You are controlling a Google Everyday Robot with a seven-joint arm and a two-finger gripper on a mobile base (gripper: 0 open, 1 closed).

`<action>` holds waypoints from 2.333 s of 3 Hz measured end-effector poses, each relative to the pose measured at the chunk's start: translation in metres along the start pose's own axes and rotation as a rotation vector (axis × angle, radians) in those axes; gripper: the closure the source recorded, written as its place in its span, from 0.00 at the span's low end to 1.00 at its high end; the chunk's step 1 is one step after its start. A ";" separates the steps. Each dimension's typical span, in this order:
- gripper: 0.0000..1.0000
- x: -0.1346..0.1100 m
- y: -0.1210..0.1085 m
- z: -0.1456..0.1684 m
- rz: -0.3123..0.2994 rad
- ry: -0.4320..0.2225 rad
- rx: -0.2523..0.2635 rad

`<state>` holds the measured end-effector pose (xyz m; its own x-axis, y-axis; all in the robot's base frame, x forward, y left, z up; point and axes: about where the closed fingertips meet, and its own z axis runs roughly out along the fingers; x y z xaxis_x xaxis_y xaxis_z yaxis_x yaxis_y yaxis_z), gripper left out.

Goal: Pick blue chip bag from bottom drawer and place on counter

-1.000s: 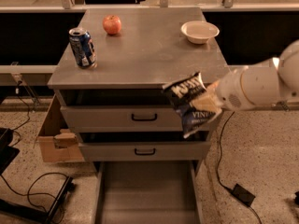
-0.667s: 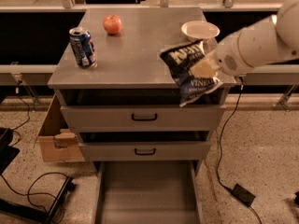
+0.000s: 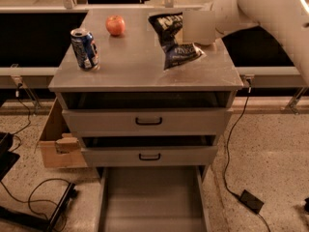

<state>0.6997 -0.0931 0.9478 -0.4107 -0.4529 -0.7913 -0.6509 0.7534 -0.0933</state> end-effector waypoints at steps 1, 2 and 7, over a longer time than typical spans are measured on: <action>0.76 0.001 0.004 -0.001 -0.007 0.004 -0.005; 0.53 0.001 0.006 0.001 -0.008 0.005 -0.009; 0.00 0.020 -0.010 -0.053 -0.015 -0.038 -0.060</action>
Offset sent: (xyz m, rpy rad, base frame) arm -0.0032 0.0030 0.0002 -0.0040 0.0010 0.0081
